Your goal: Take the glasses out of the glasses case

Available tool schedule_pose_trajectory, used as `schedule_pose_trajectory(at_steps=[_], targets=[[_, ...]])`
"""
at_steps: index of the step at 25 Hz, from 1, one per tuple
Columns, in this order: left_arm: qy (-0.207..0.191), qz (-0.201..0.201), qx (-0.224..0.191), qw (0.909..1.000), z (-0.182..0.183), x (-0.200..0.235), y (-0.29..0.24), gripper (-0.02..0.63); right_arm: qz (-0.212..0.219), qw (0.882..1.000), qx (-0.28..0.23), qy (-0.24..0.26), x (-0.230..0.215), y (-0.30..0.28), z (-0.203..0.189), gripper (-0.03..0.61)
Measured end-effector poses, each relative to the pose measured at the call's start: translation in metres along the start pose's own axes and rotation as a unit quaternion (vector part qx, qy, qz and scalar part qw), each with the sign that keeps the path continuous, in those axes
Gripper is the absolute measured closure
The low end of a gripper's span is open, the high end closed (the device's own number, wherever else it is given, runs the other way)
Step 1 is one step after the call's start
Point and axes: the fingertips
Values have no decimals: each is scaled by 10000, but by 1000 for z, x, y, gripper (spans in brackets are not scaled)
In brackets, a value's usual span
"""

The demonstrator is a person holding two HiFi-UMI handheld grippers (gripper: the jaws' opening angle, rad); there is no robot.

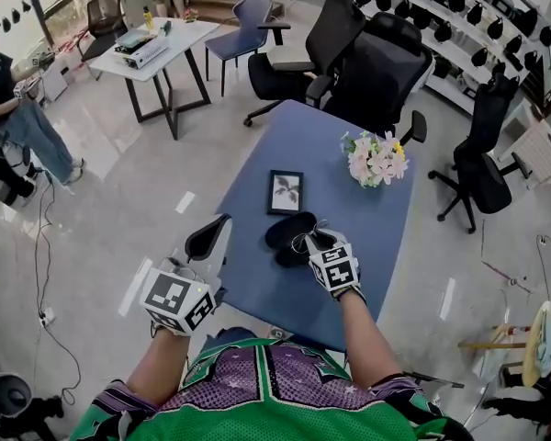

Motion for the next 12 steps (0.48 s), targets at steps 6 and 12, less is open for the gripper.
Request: schedule_pose_trajectory(at_steps=[6,12], targets=[[-15,-212,-54,9998,9,-2,0,598,-239,9987,-407,-173,-1,22,22,495],[-102,-499,-153,9986,23,-13,-11,597,-381,9960,-760,-291,-3,47,47,495]])
Point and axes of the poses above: the fingertips, and each gripper's own axes: y backward along the fingers, x to its left, z out of its top, and after that the axes turned 4 degrees about -y, right-handed
